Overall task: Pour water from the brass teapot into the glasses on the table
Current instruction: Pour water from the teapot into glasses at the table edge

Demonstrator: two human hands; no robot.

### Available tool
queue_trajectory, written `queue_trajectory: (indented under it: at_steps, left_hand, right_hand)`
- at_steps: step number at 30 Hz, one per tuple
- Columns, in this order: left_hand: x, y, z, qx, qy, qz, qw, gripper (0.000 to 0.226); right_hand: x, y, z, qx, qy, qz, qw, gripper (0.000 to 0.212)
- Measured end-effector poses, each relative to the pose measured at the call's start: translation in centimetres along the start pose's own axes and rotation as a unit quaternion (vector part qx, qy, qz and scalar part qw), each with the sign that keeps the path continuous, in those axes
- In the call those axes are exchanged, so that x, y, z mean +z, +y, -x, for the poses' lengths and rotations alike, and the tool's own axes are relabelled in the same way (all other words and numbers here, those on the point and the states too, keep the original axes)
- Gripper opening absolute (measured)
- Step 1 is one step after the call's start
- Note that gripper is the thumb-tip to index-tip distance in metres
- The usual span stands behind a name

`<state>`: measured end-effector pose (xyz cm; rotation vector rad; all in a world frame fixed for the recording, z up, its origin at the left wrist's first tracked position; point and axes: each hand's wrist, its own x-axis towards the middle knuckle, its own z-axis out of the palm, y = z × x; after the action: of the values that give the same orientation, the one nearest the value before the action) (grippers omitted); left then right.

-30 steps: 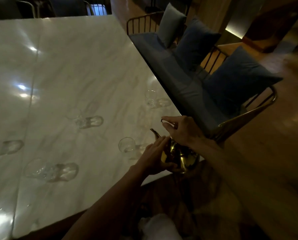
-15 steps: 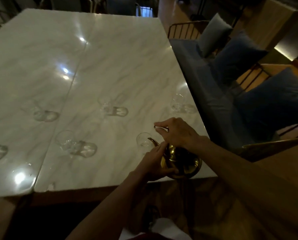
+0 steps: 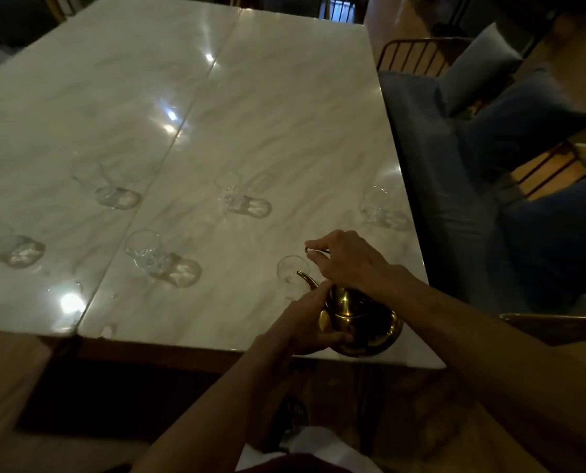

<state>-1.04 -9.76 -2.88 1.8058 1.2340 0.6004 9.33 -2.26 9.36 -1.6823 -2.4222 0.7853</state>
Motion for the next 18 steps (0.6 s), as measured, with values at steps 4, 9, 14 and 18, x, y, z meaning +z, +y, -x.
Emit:
queue_trajectory:
  at_steps: [4,9,14,18]
  left_hand:
    - [0.11,0.18,-0.16,-0.011,0.000,-0.002,1.000,0.096]
    - [0.29,0.45,-0.42,-0.020,-0.001,0.003,1.000,0.097]
    - [0.53,0.62,-0.49,-0.039,0.002,0.005,0.999,0.097]
    - [0.55,0.77,-0.55,-0.044,0.001,0.006,0.999,0.097]
  right_hand:
    - [-0.24,0.04,-0.01,-0.008,-0.009,0.007,1.000,0.035]
    - [-0.51,0.24,-0.08,-0.016,-0.010,0.007,1.000,0.034]
    - [-0.64,0.47,-0.08,-0.016,-0.016,0.001,1.000,0.035]
    - [-0.68,0.51,-0.13,-0.017,-0.015,0.003,1.000,0.035]
